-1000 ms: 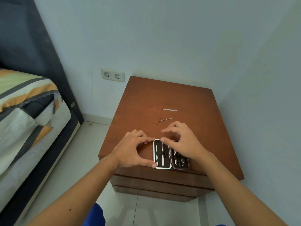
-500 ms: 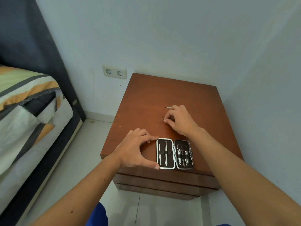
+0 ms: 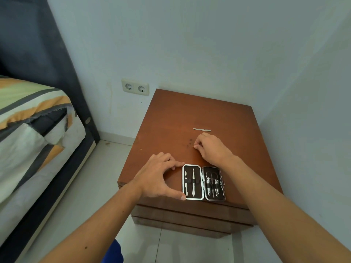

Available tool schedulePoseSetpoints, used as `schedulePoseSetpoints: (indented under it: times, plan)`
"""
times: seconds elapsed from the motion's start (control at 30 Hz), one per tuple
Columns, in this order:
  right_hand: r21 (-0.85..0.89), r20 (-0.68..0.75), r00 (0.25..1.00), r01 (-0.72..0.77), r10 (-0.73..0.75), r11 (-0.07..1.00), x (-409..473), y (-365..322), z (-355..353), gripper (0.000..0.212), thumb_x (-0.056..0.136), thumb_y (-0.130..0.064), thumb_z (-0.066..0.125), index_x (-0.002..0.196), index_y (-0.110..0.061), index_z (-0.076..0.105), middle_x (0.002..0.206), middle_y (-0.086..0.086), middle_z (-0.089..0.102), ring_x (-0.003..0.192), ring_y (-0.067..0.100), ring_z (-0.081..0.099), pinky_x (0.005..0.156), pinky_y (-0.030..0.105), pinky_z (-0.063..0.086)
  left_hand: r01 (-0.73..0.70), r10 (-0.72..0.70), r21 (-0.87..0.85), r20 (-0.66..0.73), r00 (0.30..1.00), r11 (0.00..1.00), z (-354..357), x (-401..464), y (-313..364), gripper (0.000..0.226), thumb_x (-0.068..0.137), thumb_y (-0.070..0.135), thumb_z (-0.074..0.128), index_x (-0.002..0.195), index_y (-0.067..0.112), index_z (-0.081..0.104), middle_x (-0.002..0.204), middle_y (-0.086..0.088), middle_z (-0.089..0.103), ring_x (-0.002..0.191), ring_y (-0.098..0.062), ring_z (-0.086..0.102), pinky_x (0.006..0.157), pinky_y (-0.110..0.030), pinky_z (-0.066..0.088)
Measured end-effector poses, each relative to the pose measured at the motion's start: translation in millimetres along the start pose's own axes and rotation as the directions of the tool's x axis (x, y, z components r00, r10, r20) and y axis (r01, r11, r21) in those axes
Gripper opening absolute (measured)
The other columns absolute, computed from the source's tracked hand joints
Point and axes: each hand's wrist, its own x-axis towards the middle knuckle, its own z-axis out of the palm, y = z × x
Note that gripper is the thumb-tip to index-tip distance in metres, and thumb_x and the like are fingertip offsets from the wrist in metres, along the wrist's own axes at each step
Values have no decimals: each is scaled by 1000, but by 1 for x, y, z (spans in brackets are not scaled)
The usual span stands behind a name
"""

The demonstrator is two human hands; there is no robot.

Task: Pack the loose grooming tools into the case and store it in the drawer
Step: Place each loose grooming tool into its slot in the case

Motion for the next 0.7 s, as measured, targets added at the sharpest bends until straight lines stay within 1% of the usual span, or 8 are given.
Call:
schedulePoseSetpoints:
  times: [0.1,0.2,0.27,0.37,0.43,0.5,0.57,0.7]
  plan:
    - [-94,96,995,-5,14,996,2,-5,-1,21,109,-25,47,114,-11,62,119,9,57,106,33,62,93,44,49,4,-4,3,-2,1000,1000,0,0,0,104,58,95,75,145,41,59,109,28,45,106,-3,46,96,-25,37]
    - [-122,119,993,7,7,992,-2,-9,-3,23,111,-23,40,117,-8,56,119,12,53,101,35,62,88,47,50,5,-5,-2,-5,1000,1000,0,1,0,104,57,96,75,145,42,59,109,28,46,106,-3,46,95,-24,36]
    - [12,42,999,-21,20,1000,-7,-8,-4,17,110,-21,41,113,-14,55,112,7,59,94,29,62,81,42,48,5,-5,0,-3,1000,1000,0,1,0,105,57,96,74,145,42,59,109,28,46,106,-4,47,95,-24,37]
    - [326,-127,988,-45,91,944,-15,-10,-7,7,106,-20,53,103,-20,59,88,-1,68,73,15,60,70,31,47,3,-3,5,-9,1000,1000,1,1,1,105,57,97,73,145,41,59,109,28,46,106,-4,47,95,-24,36]
    - [471,-184,975,-26,127,882,-20,-12,-8,6,101,-15,63,99,-21,66,86,-2,71,74,15,64,72,22,50,-2,2,4,-14,1000,1000,1,1,1,104,57,96,74,144,41,60,109,27,47,106,-3,47,93,-21,33]
    - [573,-180,975,-6,133,820,-25,-14,-10,11,98,-12,68,102,-21,71,86,-4,74,77,18,68,75,26,54,-3,3,2,-15,1000,1000,1,1,1,103,57,96,74,144,41,60,109,27,47,106,-3,47,92,-20,32]
    - [639,-141,983,2,114,769,-30,-13,-10,16,98,-10,68,109,-20,73,84,-5,75,71,16,68,72,29,56,-4,4,1,-16,1000,1000,1,0,1,103,57,96,74,144,41,60,109,27,47,106,-3,46,92,-20,32]
    - [770,-69,991,-18,112,637,-38,-12,-7,13,99,-8,70,108,-16,74,83,0,77,64,10,62,61,23,51,1,-1,3,-12,1000,1000,0,0,2,104,57,96,74,144,40,61,110,26,48,105,-3,46,93,-22,33]
